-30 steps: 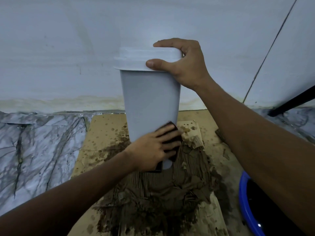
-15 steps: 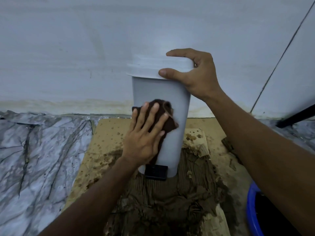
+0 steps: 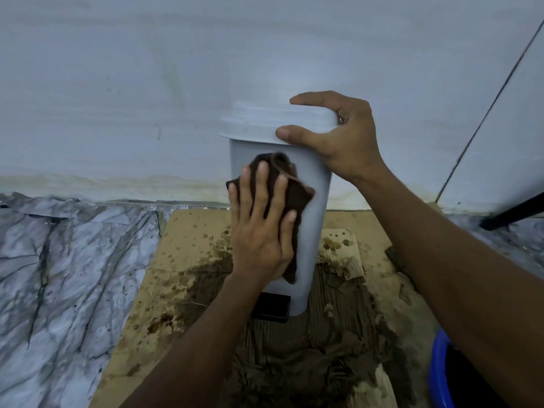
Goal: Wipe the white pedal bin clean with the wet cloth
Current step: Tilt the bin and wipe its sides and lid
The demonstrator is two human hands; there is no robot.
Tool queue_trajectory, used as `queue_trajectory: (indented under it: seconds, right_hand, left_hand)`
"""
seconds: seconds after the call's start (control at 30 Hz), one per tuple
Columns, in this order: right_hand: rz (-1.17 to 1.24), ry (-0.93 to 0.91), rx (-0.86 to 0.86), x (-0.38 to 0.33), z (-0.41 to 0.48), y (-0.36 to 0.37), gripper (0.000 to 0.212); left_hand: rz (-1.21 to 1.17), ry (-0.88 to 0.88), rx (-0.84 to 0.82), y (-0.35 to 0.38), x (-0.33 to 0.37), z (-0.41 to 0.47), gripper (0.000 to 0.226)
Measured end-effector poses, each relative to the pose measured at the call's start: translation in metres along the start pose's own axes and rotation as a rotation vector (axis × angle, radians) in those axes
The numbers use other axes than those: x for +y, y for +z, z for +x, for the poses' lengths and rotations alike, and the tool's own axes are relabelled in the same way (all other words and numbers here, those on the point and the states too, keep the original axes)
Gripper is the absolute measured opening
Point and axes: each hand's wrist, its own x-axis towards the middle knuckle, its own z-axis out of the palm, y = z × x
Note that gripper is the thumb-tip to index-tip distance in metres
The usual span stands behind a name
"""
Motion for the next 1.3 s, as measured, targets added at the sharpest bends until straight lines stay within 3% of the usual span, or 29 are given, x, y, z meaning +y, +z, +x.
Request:
queue_trajectory:
  seconds: [0.13,0.27,0.4,0.47,0.7,0.8,1.07,1.17,1.3]
  right_hand:
    - [0.001,0.018,0.0,0.0,-0.001,-0.003,0.046]
    - [-0.005,0.02,-0.016,-0.001,-0.003,0.003,0.047]
    - [-0.016,0.02,0.002,-0.003,0.001,0.002,0.046]
    - [-0.025,0.027,0.001,-0.002,0.001,0.0,0.045]
    - [-0.035,0.015,0.014,-0.004,0.0,0.004,0.044]
    - [-0.031,0.02,0.018,-0.004,0.0,0.002,0.045]
    - [-0.029,0.023,0.021,-0.004,0.0,0.0,0.044]
    - [-0.029,0.022,0.018,-0.005,0.0,0.001,0.044]
    - [-0.038,0.01,0.011,-0.005,-0.003,0.004,0.043]
  left_hand:
    - [-0.218,-0.225,-0.01,0.004,-0.01,-0.045,0.061]
    - [-0.569,-0.637,-0.088,-0.005,-0.021,-0.079,0.06]
    - [-0.687,-0.628,-0.301,-0.012,-0.043,-0.101,0.055]
    - [-0.73,-0.731,-0.353,-0.012,-0.042,-0.116,0.053]
    - [-0.907,-1.279,-0.145,-0.008,-0.012,-0.13,0.043]
    - [-0.841,-1.349,-0.085,-0.006,-0.011,-0.128,0.047]
    - [-1.039,-1.197,-0.215,-0.009,-0.036,-0.07,0.053]
    - [-1.063,-1.332,-0.217,-0.006,-0.032,-0.089,0.053]
    - [-0.921,-1.546,-0.225,0.0,-0.026,-0.121,0.052]
